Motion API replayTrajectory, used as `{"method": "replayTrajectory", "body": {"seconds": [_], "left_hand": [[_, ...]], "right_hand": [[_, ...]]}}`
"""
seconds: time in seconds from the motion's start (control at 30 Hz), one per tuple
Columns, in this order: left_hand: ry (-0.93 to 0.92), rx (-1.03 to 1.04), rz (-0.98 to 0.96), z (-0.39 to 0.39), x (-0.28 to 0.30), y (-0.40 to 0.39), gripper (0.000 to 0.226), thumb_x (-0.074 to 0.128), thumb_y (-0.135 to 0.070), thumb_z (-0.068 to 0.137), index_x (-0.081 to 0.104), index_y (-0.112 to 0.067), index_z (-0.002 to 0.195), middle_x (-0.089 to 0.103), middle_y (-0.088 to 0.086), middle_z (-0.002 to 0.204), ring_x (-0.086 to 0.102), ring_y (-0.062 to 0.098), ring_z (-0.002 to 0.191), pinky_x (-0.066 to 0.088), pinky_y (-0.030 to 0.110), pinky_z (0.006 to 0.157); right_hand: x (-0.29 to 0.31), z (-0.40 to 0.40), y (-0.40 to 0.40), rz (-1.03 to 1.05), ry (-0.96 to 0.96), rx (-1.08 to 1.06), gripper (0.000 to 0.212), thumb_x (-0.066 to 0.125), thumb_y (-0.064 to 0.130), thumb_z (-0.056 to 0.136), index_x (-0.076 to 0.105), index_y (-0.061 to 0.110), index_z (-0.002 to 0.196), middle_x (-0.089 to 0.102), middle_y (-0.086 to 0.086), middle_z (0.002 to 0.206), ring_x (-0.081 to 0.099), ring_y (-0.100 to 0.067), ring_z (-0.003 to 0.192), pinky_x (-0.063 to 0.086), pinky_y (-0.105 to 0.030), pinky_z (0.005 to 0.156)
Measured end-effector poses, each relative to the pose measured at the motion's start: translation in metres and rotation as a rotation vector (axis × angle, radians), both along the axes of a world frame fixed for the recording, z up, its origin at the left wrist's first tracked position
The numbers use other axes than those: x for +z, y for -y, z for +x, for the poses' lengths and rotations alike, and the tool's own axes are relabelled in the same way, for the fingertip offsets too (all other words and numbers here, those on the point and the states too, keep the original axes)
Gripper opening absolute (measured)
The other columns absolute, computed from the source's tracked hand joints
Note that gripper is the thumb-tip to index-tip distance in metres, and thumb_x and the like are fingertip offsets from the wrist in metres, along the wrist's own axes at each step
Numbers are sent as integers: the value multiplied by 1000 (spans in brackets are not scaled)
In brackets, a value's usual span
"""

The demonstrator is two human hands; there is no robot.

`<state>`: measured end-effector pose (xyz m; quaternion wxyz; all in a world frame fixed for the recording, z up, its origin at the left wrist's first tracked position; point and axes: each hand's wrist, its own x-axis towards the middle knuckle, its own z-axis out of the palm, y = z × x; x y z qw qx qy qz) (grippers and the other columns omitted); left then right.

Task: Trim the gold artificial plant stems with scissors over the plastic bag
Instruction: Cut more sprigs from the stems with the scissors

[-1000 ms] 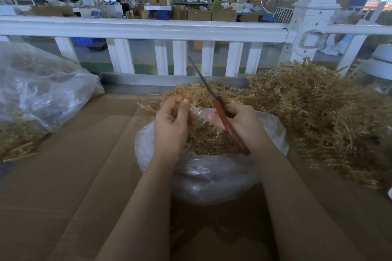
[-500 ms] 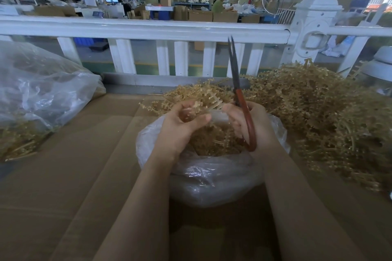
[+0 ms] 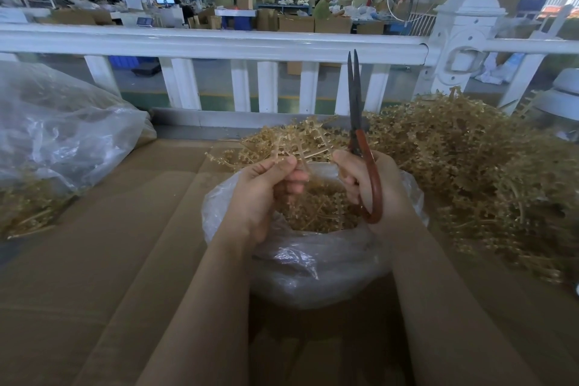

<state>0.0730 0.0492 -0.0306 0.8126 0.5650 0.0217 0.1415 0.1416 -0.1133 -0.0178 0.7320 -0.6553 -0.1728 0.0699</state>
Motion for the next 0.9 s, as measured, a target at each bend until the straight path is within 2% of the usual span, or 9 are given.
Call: {"method": "replayTrajectory", "body": {"seconds": [0.1,0.3,0.47,0.6,0.7,0.9], "left_hand": [[-11,-8,40,-1,1,2,16,70,-27,78,69,-11,81,72,0,71,61,10,56,47,21,55],[-12,-6,47,-3,2,4,19,68,-28,79,75,-16,65,73,0,71,63,10,60,52,19,62],[-41,-18,37,-4,3,3,17,71,-32,78,75,-15,73,72,1,69,61,13,60,50,25,66],[-39,-36,44,-4,4,5,8,73,-26,75,74,-17,75,73,-2,70,61,8,57,48,24,66],[-23,-40,25,-4,3,3,7,72,-23,77,74,-16,73,72,0,70,62,12,61,49,28,72],[-15,-50,-2,-4,2,2,7,73,-21,75,77,-16,76,74,1,72,68,10,62,55,20,65]], "right_hand": [[0,-1,-1,-2,14,9,16,72,23,93,65,15,82,51,6,54,39,-9,42,31,-20,40],[-2,0,0,6,25,14,19,72,23,93,64,16,78,52,6,54,39,-9,42,32,-20,40],[-3,1,0,23,30,25,21,72,23,93,63,16,76,51,6,54,38,-9,41,32,-20,39],[-4,1,-1,27,22,31,20,73,25,92,64,17,76,51,5,55,38,-10,42,32,-21,40],[-3,1,-1,30,27,39,23,72,24,93,62,17,74,50,5,55,37,-11,42,31,-21,40],[-4,2,-1,41,24,31,23,72,23,93,61,16,74,50,6,53,37,-10,41,31,-20,38]]}}
